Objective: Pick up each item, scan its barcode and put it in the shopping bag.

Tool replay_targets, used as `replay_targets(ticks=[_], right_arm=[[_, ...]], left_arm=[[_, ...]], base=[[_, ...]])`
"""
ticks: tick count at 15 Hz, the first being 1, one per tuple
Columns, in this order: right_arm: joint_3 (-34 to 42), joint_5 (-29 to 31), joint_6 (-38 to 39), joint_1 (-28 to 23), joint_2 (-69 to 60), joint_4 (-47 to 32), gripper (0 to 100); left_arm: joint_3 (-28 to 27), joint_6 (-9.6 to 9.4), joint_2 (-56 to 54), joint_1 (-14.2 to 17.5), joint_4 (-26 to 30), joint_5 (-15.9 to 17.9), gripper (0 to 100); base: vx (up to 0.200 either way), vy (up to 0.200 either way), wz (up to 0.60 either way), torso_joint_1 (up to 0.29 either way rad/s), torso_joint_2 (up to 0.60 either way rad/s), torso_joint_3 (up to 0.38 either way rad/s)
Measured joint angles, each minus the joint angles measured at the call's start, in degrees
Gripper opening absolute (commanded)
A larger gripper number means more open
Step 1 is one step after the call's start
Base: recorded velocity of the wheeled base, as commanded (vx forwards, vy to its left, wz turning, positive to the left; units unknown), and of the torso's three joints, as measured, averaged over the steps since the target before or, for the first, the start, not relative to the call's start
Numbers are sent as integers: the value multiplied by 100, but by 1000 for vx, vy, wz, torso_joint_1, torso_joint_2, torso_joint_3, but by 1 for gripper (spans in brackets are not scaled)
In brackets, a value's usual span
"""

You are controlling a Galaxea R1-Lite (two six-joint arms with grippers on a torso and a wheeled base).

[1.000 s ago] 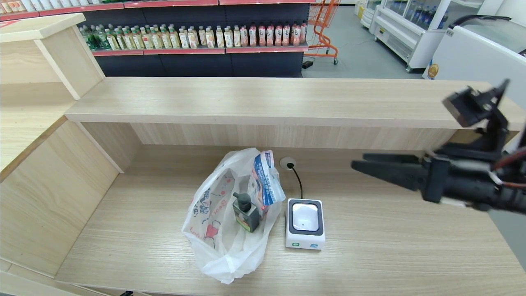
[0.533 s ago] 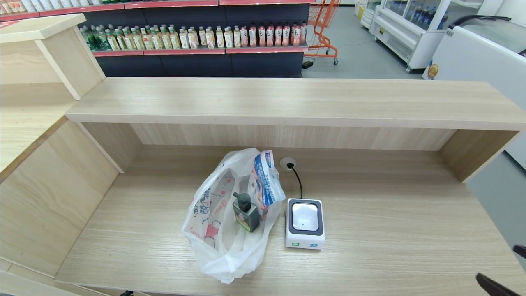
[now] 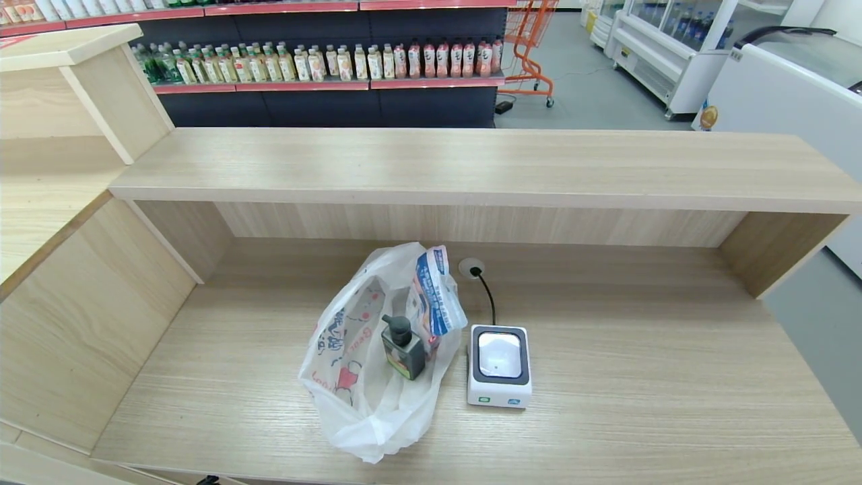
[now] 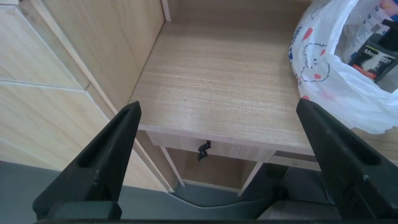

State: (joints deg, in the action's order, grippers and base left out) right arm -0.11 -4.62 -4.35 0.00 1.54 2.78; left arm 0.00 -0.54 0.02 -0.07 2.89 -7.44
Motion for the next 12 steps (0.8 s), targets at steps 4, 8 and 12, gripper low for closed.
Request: replay_targets(ticks=[4,8,12], right_arm=[[9,246,224,-7,-154,-100,0],[11,252,244,-11,-176,-106,0],[11,252,246,-7,-178,-104,0]], left_arm=[[0,0,0,-2,1,2,100],[0,0,0,-2,1,0,100],[0,0,0,0,1,5,100]], base=[[0,0,0,0,0,0],[0,0,0,0,0,0],[0,-100,0,1,2,2]])
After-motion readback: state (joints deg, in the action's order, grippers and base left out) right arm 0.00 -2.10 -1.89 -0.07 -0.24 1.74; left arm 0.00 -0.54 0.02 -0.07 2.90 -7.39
